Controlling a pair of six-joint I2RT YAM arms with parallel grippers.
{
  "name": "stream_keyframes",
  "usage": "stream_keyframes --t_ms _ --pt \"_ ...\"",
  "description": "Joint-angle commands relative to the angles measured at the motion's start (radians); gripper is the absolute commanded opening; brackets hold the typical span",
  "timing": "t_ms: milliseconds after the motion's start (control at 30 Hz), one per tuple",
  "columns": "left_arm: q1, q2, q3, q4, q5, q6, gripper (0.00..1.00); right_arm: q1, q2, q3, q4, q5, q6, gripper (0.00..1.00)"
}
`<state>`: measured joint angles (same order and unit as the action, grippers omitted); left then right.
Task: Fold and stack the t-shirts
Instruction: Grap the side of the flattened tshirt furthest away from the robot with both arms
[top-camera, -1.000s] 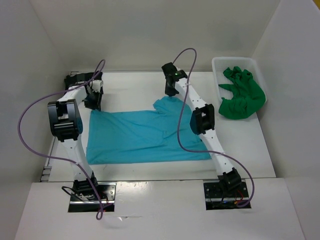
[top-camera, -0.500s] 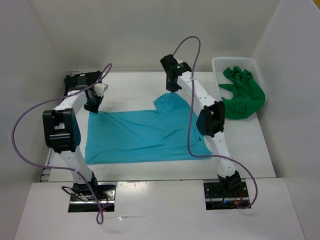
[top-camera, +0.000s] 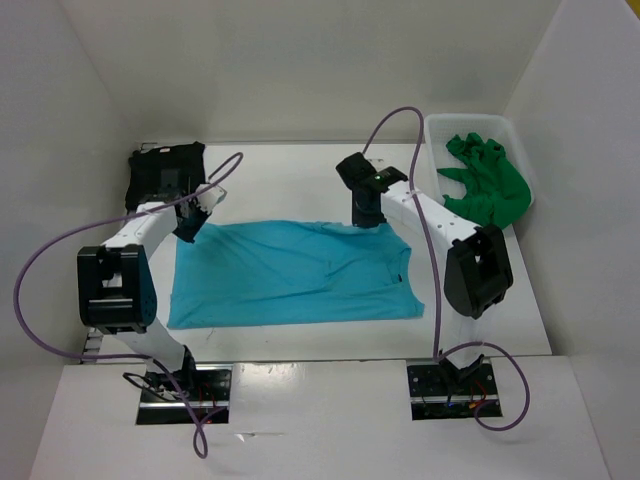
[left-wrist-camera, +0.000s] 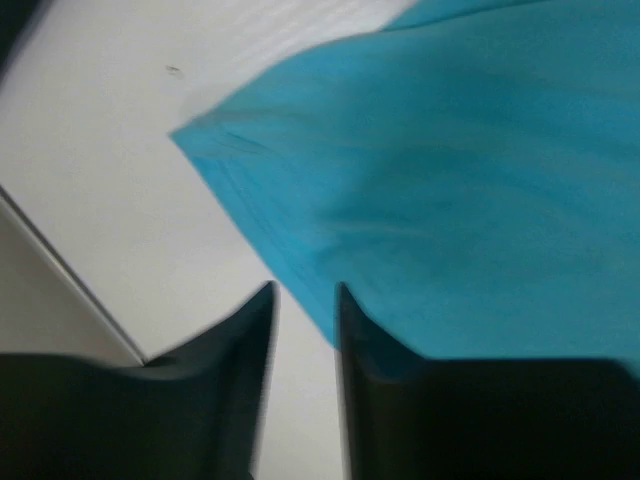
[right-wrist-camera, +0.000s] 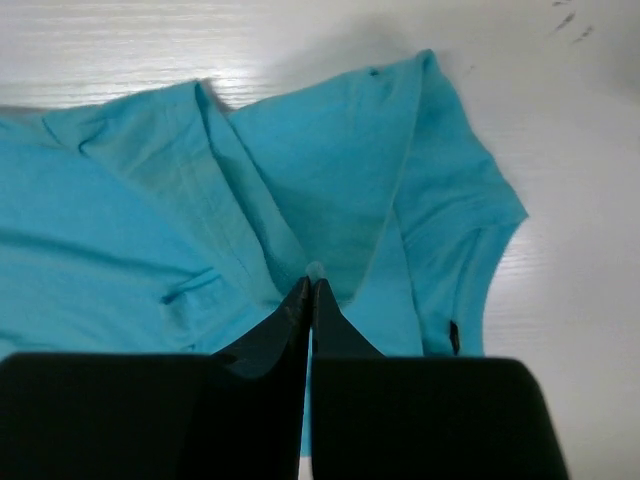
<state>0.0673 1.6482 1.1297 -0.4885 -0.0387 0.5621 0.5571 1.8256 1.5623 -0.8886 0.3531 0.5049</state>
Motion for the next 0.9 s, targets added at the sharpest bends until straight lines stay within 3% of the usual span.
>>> stream_keyframes --t_ms 0,67,167,300,567,867 --pt "0.061 0.088 0.114 0.033 0.011 -0.085 0.39 0.007 -0.013 -0.021 0.154 -0.031 0.03 0.0" --pt "0.08 0.142 0.232 -0.022 0.09 -0.183 0.61 0.007 0.006 0.008 0.169 -0.043 0.03 0.0" --pt "0.08 0.2 0.257 0.03 0.091 -0.284 0.66 0.007 0.029 0.033 0.181 -0.069 0.03 0.0" --pt "0.098 0.235 0.248 0.077 0.12 -0.338 0.67 0.017 0.038 0.042 0.181 -0.06 0.021 0.0" --pt "0.147 0.392 0.317 -0.004 0.155 -0.383 0.67 0.026 0.047 0.042 0.171 -0.042 0.021 0.0" --pt "0.157 0.392 0.326 -0.004 0.166 -0.363 0.66 0.035 0.047 0.051 0.162 -0.042 0.021 0.0"
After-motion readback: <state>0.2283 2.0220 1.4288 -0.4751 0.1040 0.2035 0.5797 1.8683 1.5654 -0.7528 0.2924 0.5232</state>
